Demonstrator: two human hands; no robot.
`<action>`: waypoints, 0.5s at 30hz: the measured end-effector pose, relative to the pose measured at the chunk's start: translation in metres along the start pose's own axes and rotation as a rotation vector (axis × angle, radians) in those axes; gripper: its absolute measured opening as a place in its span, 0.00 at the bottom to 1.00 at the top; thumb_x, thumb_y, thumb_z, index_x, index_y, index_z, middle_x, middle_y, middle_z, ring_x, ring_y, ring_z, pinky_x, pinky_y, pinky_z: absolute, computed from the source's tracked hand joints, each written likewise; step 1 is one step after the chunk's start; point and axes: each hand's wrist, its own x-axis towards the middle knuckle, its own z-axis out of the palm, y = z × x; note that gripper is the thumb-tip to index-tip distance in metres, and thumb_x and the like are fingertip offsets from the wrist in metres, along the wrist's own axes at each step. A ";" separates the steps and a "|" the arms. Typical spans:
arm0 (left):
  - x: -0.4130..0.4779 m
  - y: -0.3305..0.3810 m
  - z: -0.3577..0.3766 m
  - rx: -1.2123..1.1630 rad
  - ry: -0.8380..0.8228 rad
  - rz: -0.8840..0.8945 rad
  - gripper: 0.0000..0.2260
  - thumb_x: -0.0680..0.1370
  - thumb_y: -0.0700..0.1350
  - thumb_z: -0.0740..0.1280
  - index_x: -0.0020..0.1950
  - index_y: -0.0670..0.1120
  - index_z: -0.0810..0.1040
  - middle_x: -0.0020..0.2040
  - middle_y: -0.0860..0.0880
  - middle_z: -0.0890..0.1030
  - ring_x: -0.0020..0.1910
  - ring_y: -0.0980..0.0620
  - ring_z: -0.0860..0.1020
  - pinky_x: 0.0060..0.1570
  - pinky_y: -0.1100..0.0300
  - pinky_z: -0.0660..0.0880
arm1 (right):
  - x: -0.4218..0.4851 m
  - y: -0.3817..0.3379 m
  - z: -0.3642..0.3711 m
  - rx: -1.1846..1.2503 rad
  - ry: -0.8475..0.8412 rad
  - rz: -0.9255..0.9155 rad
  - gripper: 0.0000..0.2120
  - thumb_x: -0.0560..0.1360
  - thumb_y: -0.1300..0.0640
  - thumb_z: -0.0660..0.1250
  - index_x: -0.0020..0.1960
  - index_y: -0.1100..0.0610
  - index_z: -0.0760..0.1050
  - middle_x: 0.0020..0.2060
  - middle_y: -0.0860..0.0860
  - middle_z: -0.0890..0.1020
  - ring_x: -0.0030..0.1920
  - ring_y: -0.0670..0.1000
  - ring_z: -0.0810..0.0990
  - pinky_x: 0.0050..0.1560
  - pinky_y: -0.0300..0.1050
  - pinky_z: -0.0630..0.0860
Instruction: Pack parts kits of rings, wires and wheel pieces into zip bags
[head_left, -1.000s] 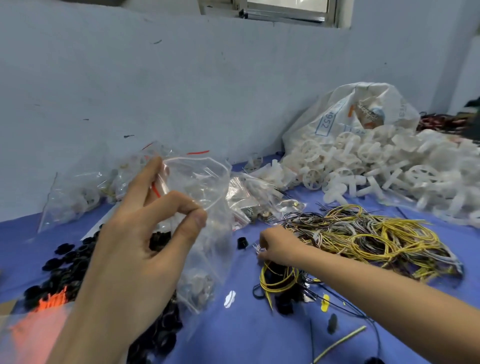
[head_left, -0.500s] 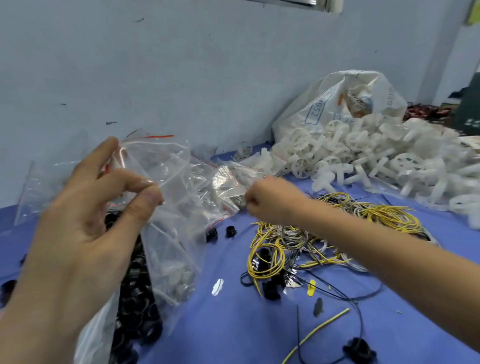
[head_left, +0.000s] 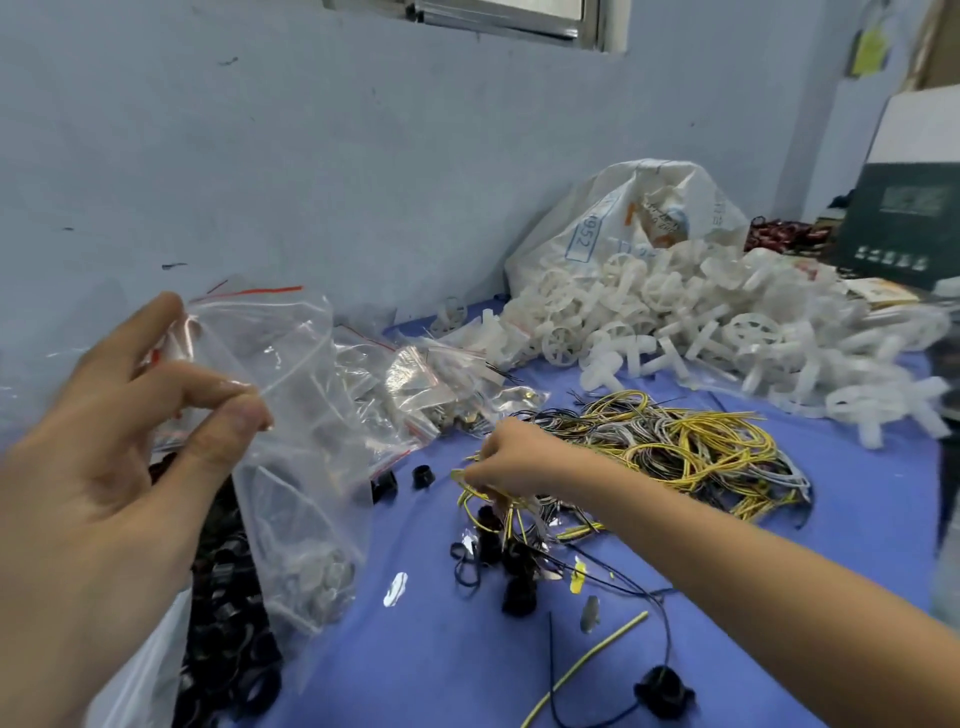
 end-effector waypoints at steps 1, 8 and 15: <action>0.000 -0.002 0.000 0.020 0.001 0.011 0.13 0.70 0.72 0.62 0.41 0.67 0.79 0.73 0.65 0.64 0.73 0.61 0.63 0.73 0.54 0.59 | -0.001 0.000 -0.014 0.182 -0.040 0.018 0.12 0.73 0.61 0.66 0.31 0.60 0.73 0.25 0.54 0.76 0.22 0.47 0.73 0.26 0.34 0.69; 0.002 0.006 0.006 0.021 -0.027 0.013 0.08 0.72 0.63 0.62 0.40 0.66 0.79 0.74 0.64 0.63 0.74 0.62 0.61 0.72 0.64 0.58 | -0.021 0.012 -0.092 0.826 0.286 -0.004 0.15 0.78 0.70 0.56 0.60 0.60 0.73 0.43 0.61 0.79 0.25 0.44 0.78 0.20 0.33 0.67; 0.003 -0.030 0.000 0.182 -0.248 -0.104 0.18 0.79 0.34 0.60 0.31 0.46 0.76 0.69 0.32 0.69 0.73 0.36 0.65 0.73 0.50 0.59 | -0.002 0.044 -0.051 -0.445 0.542 0.015 0.09 0.74 0.58 0.63 0.41 0.58 0.81 0.39 0.54 0.81 0.37 0.56 0.79 0.37 0.42 0.74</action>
